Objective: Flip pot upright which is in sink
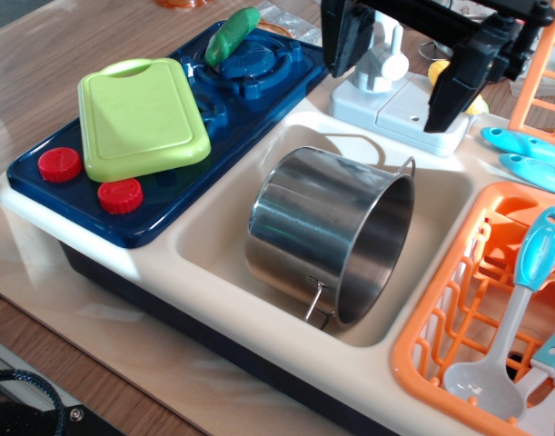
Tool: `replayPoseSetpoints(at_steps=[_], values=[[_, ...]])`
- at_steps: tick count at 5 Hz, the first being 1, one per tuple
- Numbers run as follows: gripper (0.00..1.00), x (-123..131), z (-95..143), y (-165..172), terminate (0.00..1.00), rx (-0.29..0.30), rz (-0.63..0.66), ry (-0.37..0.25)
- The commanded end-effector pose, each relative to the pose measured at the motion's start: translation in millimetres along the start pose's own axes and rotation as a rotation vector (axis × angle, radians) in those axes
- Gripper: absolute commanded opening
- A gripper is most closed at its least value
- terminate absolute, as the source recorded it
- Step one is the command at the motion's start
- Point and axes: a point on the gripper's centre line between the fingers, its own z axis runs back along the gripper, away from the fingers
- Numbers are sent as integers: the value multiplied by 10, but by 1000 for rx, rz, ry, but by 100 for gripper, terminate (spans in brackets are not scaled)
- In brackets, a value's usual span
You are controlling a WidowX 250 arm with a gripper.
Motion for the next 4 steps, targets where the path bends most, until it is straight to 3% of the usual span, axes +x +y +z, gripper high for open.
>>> replayPoseSetpoints(at_steps=[1, 3, 4], values=[[100, 0, 0, 0, 0, 0, 0, 0], [100, 47, -81, -128, 0, 163, -122, -22], [100, -17, -220, -187, 0, 209, -117, -77]])
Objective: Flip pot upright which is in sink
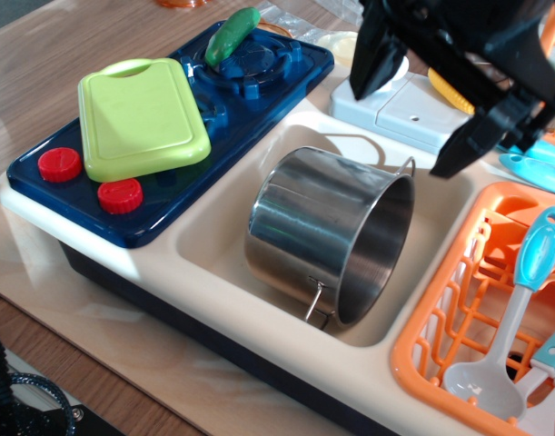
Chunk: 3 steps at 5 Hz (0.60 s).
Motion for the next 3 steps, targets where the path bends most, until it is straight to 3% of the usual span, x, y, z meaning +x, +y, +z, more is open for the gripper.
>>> replayPoseSetpoints(at_steps=[1, 3], values=[[100, -25, -67, -74, 0, 16, 29, -81], [100, -103, -247, -27, 0, 17, 16, -130]])
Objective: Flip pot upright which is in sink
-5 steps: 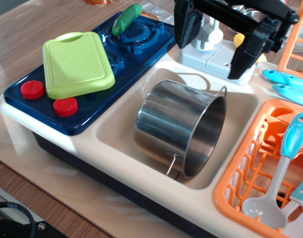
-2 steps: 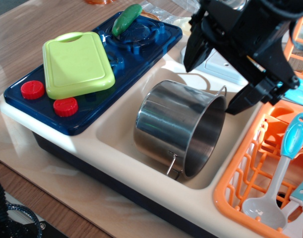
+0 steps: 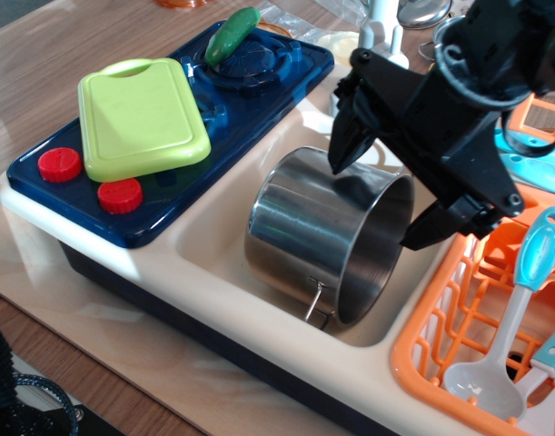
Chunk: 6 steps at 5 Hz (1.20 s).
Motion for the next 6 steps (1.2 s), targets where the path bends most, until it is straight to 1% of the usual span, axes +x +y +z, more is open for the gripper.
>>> replayPoseSetpoints(at_steps=[1, 2, 3, 4, 5, 6], values=[[100, -47, -7, 165, 0, 12, 23, -66], [0, -87, -43, 280, 0, -9, 22, -70], [0, -95, -65, 384, 0, -48, 23, -52], [0, -81, -16, 481, 0, -94, 49, -33], [0, -84, 48, 647, 0, -173, 85, 16], [0, -128, 53, 798, 0, -295, 131, 45]])
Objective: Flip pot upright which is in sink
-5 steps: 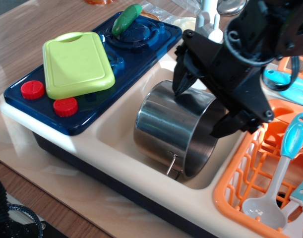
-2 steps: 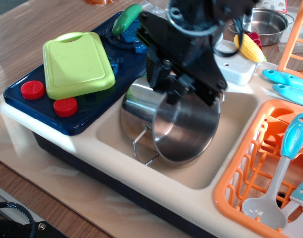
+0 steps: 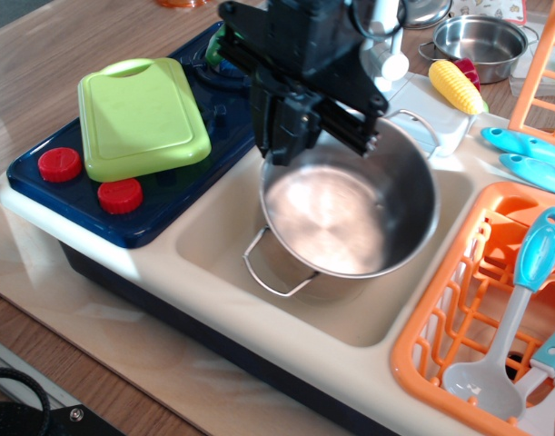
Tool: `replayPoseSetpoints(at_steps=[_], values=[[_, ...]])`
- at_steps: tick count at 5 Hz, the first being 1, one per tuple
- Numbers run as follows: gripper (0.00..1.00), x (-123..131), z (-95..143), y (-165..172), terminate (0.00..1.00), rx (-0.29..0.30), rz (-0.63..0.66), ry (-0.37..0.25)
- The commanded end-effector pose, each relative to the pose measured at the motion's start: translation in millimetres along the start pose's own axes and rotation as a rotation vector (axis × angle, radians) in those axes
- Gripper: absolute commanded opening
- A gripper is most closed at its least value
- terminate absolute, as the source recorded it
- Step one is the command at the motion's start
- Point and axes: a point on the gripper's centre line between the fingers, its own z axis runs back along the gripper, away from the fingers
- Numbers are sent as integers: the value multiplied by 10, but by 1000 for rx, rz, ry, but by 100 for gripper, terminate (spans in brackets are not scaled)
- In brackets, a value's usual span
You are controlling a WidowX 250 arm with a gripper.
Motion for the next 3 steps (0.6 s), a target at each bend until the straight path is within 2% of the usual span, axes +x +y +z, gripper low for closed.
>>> replayPoseSetpoints(at_steps=[1, 2, 3], values=[[100, 62, 83, 183, 0, -162, 14, -28], [100, 62, 83, 183, 0, -162, 14, -28], [100, 62, 83, 183, 100, -162, 14, -28]])
